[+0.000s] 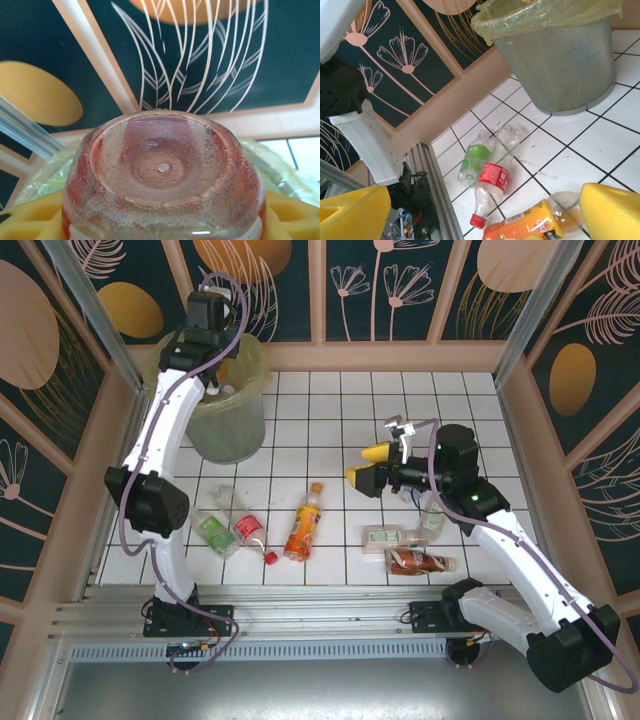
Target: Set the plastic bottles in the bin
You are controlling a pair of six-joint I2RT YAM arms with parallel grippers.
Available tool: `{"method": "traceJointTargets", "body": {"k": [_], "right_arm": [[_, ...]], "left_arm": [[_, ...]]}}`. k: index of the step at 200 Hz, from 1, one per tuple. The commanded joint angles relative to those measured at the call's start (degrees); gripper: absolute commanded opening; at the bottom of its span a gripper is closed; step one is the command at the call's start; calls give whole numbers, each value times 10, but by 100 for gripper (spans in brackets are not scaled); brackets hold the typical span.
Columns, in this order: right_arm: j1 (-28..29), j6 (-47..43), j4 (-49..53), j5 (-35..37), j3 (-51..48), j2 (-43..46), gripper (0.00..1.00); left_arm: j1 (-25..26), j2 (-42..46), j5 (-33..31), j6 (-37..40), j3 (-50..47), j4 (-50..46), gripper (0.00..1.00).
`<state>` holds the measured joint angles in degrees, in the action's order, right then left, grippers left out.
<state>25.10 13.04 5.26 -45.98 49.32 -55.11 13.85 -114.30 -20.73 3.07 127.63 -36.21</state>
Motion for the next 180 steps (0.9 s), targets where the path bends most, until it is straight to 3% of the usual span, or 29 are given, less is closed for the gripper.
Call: {"method": "traceJointTargets", "body": {"k": [1,59,111,141,180], "right_arm": [[-1,-14,8,5,-5,1,97],[-1,-16,10,9,-6,-16,97],[0,-21,18,16,2,-23,97],[0,-16,25,56,3,-23,97],[1,-7,38,136,2,-27,97]], "left_arm": [[-7,-24,-32,13,45,-57,58],[-18,-50,-31,11,27,-99,59],[-19,-66,-4,-2,5,-112,66],[-19,-71,5,-16,22,-115,70],[-19,-57,28,-31,34,-115,85]]}}
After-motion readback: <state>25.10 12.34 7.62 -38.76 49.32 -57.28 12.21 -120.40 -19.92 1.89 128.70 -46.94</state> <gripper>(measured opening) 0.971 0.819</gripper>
